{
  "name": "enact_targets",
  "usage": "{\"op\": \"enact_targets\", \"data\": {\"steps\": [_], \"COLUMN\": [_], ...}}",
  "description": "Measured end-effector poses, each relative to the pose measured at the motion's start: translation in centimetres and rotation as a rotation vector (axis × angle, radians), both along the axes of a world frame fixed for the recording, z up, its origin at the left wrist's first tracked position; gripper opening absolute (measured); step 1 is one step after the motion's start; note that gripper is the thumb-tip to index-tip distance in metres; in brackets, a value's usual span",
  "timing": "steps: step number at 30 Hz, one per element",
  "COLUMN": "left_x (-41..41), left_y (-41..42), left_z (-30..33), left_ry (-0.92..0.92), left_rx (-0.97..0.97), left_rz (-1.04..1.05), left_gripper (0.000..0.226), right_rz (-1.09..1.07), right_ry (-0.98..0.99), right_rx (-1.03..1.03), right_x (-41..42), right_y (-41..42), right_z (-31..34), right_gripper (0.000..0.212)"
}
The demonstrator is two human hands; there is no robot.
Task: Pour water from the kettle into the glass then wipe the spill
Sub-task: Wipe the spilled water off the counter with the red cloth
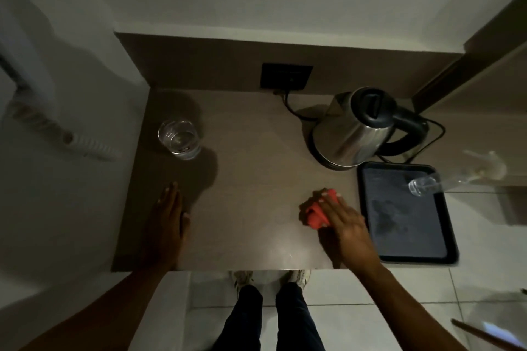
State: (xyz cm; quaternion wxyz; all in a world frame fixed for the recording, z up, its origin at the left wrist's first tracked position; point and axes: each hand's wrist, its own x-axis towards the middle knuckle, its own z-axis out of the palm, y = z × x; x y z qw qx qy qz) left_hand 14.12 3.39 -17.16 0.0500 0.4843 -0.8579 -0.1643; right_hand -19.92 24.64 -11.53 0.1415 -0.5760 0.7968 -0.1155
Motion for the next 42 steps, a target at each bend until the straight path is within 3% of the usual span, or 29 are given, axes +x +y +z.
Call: {"op": "enact_targets", "data": {"steps": [3,6,8,9,12,15,19,27,30,35,42], "left_x": [-0.1,-0.3,-0.6,-0.7,-0.6,-0.4,-0.5,-7.8,-9.6,-10.6,-11.3], "left_y": [-0.1,-0.1,0.0,0.1,0.1,-0.1,-0.5,-7.1,-9.8,-10.5,-8.4], "left_z": [0.1,0.3,0.7,0.8,1.0,0.8,0.9,5.3,5.6,4.9,4.6], "left_ry": [-0.002,-0.007,-0.011,-0.008,-0.012,-0.007,0.087,0.787,0.796,0.848,0.902], "left_rx": [-0.008,-0.020,-0.016,-0.012,-0.007,-0.001,0.074,0.307,0.287,0.266,0.264], "left_rz": [-0.018,-0.019,-0.010,-0.009,-0.002,-0.006,0.076,0.630,0.662,0.748,0.680], "left_gripper": [0.059,0.059,0.059,0.060,0.060,0.061,0.083,0.092,0.100,0.091,0.084], "right_rz": [-0.233,-0.477,-0.554,-0.564,-0.492,-0.495,-0.503,-0.574,-0.569,-0.569,-0.571], "right_ry": [-0.070,0.006,0.017,0.004,0.018,0.014,-0.050,-0.100,-0.107,-0.147,-0.177], "right_rx": [-0.147,-0.166,-0.160,-0.141,0.038,0.110,0.159,0.134,0.124,0.103,0.070], "right_x": [-3.9,-7.6,-8.8,-8.9,-9.1,-9.8,-10.3,-9.5,-9.6,-9.9,-10.0], "right_y": [1.1,3.6,5.2,6.0,7.0,7.1,7.3,6.3,6.4,6.6,6.9], "right_z": [1.4,1.6,0.7,0.1,-2.0,-3.2,-2.6,-1.6,-1.7,-1.7,-1.6], "right_gripper": [0.068,0.074,0.059,0.049,0.075,0.086,0.092,0.096,0.095,0.093,0.085]}}
